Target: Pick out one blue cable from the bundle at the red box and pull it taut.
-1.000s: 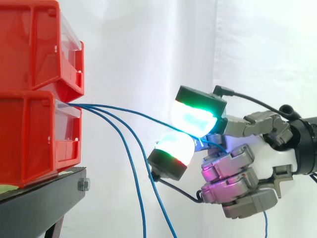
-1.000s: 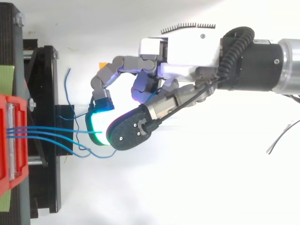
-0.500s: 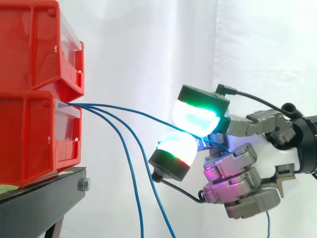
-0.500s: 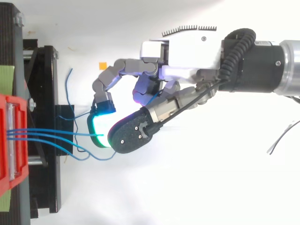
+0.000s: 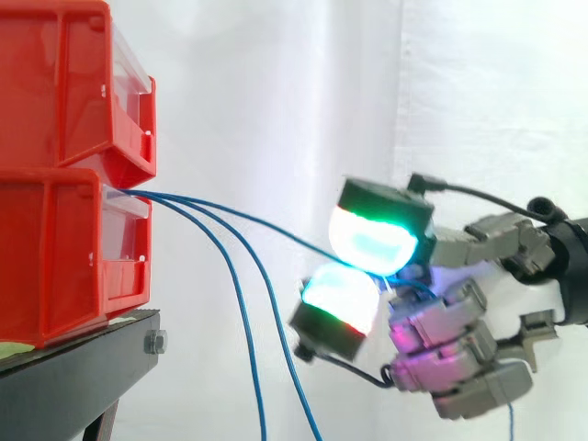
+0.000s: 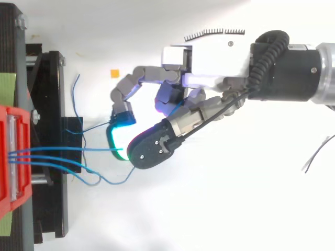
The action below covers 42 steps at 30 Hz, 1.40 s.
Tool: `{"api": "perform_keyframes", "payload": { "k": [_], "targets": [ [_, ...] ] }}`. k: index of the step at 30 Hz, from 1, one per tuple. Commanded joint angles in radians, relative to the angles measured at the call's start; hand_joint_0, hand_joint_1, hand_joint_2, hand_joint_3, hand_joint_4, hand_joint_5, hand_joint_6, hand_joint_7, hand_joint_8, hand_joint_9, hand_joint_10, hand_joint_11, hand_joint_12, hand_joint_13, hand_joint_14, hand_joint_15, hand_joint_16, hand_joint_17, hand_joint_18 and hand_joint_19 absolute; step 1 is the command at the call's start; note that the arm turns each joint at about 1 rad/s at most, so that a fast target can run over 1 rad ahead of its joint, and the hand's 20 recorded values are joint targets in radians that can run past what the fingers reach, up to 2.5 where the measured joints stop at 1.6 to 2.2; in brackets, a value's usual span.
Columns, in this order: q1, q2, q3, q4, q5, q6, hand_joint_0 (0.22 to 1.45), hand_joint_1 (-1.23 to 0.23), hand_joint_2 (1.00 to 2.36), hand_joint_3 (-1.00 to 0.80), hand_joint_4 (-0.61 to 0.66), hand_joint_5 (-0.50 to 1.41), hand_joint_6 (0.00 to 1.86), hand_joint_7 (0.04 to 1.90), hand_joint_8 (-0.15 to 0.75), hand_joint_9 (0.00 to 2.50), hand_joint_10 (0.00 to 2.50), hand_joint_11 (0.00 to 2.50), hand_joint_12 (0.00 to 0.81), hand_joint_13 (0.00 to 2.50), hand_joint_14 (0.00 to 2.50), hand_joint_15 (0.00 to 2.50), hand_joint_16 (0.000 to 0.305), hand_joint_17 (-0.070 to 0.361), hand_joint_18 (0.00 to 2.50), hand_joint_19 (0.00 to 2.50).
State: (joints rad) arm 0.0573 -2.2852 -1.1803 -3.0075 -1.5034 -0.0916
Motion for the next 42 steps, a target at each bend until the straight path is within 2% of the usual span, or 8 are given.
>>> {"api": "perform_keyframes", "payload": {
  "k": [1, 4, 8, 9, 10, 12, 17, 42],
  "targets": [
    [-0.005, 0.009, 0.001, -0.065, -0.001, -0.016, 0.76, -0.72, 1.02, -0.3, -0.14, -0.2, 0.95, 1.09, 0.297, 1.17, 2.5, 1.55, 0.371, 0.82, 2.5, 1.53, 0.042, 0.094, 1.39, 2.19],
    [-0.005, 0.033, -0.012, -0.079, -0.003, -0.016, 0.76, -0.72, 1.02, -0.3, -0.15, -0.2, 0.95, 1.09, 0.297, 1.17, 2.5, 1.55, 0.371, 0.81, 2.5, 1.53, 0.042, 0.095, 1.39, 2.21],
    [0.001, 0.085, -0.085, -0.063, 0.005, -0.019, 0.76, -0.71, 1.02, -0.3, -0.15, -0.2, 0.95, 1.09, 0.297, 1.16, 2.5, 1.54, 0.371, 0.82, 2.5, 1.53, 0.042, 0.093, 1.39, 2.18],
    [0.002, 0.107, -0.11, -0.047, 0.017, -0.019, 0.76, -0.71, 1.02, -0.3, -0.14, -0.2, 0.95, 1.09, 0.297, 1.16, 2.5, 1.54, 0.371, 0.82, 2.5, 1.53, 0.041, 0.093, 1.39, 2.18],
    [0.002, 0.107, -0.11, -0.047, 0.017, -0.019, 0.76, -0.71, 1.02, -0.3, -0.15, -0.2, 0.95, 1.1, 0.289, 1.16, 2.5, 1.55, 0.371, 0.82, 2.5, 1.53, 0.042, 0.095, 1.39, 2.18],
    [0.006, 0.127, -0.136, -0.021, 0.057, -0.014, 0.76, -0.71, 1.02, -0.3, -0.15, -0.2, 0.95, 1.09, 0.299, 1.17, 2.5, 1.55, 0.371, 0.81, 2.5, 1.53, 0.042, 0.095, 1.39, 2.19],
    [0.007, 0.127, -0.136, -0.034, 0.063, -0.022, 0.76, -0.72, 1.02, -0.3, -0.15, -0.2, 0.95, 1.1, 0.289, 1.16, 2.5, 1.55, 0.37, 0.82, 2.5, 1.51, 0.042, 0.094, 1.39, 2.17],
    [0.006, 0.127, -0.137, -0.014, 0.066, -0.023, 0.76, -0.72, 1.02, -0.3, -0.15, -0.2, 0.95, 1.09, 0.299, 1.17, 2.5, 1.55, 0.367, 0.82, 2.5, 1.51, 0.042, 0.094, 1.38, 2.16]
  ]
}}
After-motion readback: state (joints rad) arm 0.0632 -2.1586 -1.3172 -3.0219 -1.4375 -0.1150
